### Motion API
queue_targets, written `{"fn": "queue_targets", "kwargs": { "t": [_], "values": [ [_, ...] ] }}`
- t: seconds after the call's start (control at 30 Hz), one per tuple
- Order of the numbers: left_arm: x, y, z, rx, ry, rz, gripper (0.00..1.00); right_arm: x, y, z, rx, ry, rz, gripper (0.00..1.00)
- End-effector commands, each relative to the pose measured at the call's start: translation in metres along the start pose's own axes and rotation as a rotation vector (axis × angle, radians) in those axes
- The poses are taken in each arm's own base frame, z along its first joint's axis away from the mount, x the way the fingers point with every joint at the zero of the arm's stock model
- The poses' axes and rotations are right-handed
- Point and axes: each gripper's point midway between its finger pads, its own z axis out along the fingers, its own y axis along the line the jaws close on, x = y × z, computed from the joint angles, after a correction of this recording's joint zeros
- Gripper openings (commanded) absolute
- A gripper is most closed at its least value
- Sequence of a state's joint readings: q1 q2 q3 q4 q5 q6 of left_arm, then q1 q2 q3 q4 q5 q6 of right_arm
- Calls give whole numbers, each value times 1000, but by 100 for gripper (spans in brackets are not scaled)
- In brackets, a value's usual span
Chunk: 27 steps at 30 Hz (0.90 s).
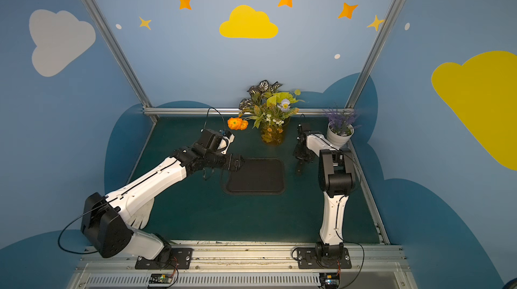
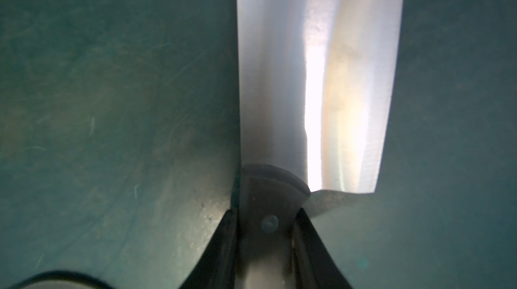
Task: Align the knife with the edge of the cutting board
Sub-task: Pick up the knife at the center of the board.
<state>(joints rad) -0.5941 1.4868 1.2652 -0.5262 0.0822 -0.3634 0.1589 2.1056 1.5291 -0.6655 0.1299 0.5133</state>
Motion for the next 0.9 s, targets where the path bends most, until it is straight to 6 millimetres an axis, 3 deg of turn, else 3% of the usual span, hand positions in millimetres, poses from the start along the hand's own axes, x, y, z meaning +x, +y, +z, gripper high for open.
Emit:
{"fn": "queue_targets", "kwargs": {
  "t": [0.0,0.53,0.87],
  "values": [
    [-9,-2,-11,-3,-31,11,100,19,-9,-5,12,57,-13,0],
    [-22,25,-22,-52,-73,-40,100,30,-17,-40,9,5,-47,0],
    [-27,41,-25,-91,-88,-61,100,41,-10,-59,-10,-22,-85,0]
  ]
}}
